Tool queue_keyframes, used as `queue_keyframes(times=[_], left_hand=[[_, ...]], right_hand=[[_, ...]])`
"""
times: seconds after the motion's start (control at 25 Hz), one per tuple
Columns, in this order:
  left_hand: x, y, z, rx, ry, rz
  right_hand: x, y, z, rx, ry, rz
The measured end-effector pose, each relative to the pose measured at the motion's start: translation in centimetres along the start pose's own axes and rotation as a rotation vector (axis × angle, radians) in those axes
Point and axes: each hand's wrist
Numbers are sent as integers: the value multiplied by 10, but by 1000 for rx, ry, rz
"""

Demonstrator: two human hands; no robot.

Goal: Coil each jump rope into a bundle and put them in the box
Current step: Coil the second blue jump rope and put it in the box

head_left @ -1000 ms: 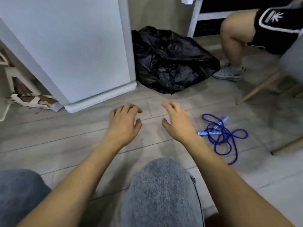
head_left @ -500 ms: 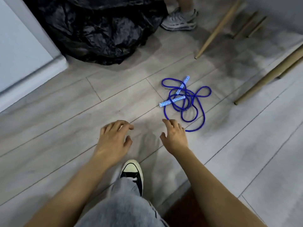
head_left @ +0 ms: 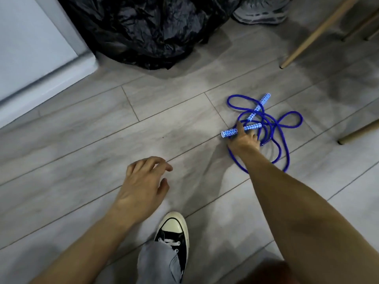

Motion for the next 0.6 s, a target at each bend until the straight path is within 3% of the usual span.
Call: queue_keyframes(times=[0.08,0.24,0.48,0.6], left_hand=[[-3,-8,1,13,-22,-9],[-6,-38,-18,86,-38,-30],[-40,-92,-45,54,39,-181],[-70,-117,-32,1,8,-287]], right_hand=[[11,-8,5,-32,13,-14],[-5,-61,46,-73,17,-236],[-81,-175,118,-283,-86,-527],[-125,-225,154,-367,-214,-650]])
Point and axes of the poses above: each hand's wrist, its own x-axis towards the middle knuckle, its own z-axis out of the palm, y = z × x, and after that the axes turned 13 degrees about -y, right-handed
